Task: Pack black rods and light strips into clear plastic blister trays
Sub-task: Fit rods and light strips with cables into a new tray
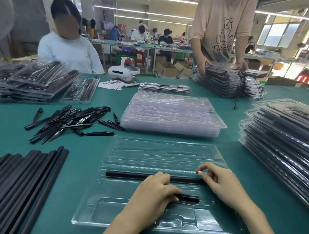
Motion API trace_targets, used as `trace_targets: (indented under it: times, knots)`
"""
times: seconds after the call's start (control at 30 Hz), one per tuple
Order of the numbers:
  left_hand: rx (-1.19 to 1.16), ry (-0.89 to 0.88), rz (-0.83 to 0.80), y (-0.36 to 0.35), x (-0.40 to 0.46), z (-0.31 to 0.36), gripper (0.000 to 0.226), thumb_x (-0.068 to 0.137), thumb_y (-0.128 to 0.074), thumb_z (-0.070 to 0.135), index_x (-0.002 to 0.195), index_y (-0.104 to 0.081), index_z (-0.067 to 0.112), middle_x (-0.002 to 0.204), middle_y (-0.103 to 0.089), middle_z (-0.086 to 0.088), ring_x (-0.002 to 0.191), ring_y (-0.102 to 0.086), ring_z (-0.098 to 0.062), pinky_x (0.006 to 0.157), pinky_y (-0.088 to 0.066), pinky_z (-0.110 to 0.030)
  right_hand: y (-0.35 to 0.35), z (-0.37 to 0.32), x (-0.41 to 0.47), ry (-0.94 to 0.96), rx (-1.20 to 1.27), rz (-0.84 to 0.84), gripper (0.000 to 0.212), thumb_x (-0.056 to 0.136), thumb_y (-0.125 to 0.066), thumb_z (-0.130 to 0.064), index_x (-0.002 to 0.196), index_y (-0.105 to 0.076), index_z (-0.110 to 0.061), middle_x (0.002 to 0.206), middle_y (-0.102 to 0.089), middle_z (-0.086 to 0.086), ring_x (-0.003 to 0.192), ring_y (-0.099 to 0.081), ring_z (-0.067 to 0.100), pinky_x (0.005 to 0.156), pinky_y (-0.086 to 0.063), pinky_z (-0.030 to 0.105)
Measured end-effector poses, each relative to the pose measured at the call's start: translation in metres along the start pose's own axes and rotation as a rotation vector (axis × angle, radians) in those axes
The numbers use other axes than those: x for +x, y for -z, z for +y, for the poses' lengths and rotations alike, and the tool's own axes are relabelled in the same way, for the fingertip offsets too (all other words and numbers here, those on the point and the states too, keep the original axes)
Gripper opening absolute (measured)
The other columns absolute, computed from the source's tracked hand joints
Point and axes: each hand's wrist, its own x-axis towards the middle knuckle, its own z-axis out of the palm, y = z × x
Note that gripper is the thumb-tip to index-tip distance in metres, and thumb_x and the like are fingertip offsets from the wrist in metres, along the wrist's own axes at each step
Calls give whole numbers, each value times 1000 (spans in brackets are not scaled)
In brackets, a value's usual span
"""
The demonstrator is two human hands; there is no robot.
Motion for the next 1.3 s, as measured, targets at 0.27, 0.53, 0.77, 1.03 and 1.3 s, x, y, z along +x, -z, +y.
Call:
trace_targets:
  times: [0.27, 0.53, 0.77, 1.03, 1.3]
  knots:
    - [74, -1, -96, -7, -1, -3, 48, 93, -42, 6, 135, -52, 27, 98, -42, -1, 98, -37, -18, 82, -29, -22, 0, 0, 0, -4, 6, -3, 16, 91, -61, -30, 81, -58, -42, 59, -53, -8, 60, -49, 3, 58, -39, 26]
    - [-57, 23, -32, -8, -1, -4, 34, 92, -45, 1, 118, -61, 17, 105, -62, -2, 100, -46, -18, 90, -39, -28, -2, 2, 1, -2, -15, 15, 18, 90, -62, -31, 81, -57, -45, 71, -57, -19, 65, -52, 4, 59, -41, 27]
    - [51, -57, -20, -6, -3, -1, 29, 77, -67, -2, 96, -75, 18, 94, -69, 1, 80, -61, -23, 68, -52, -25, -2, 2, 1, 13, -9, 13, 16, 88, -64, -33, 81, -57, -45, 70, -56, -19, 66, -52, 3, 59, -40, 27]
    - [77, -86, -174, -8, -5, -4, 41, 98, -40, 43, 136, -51, 30, 155, -27, 14, 140, -23, -11, 112, -17, -27, -2, 0, 0, 6, 5, 14, 16, 89, -64, -32, 80, -57, -44, 65, -55, -18, 62, -51, 5, 60, -42, 30]
    - [50, -71, -186, -10, -5, -6, 40, 101, -38, 36, 141, -45, 31, 157, -23, 11, 146, -12, -6, 117, 5, -22, -2, 0, 0, 9, -3, 15, 15, 89, -64, -32, 81, -57, -43, 68, -55, -19, 62, -51, 4, 59, -42, 29]
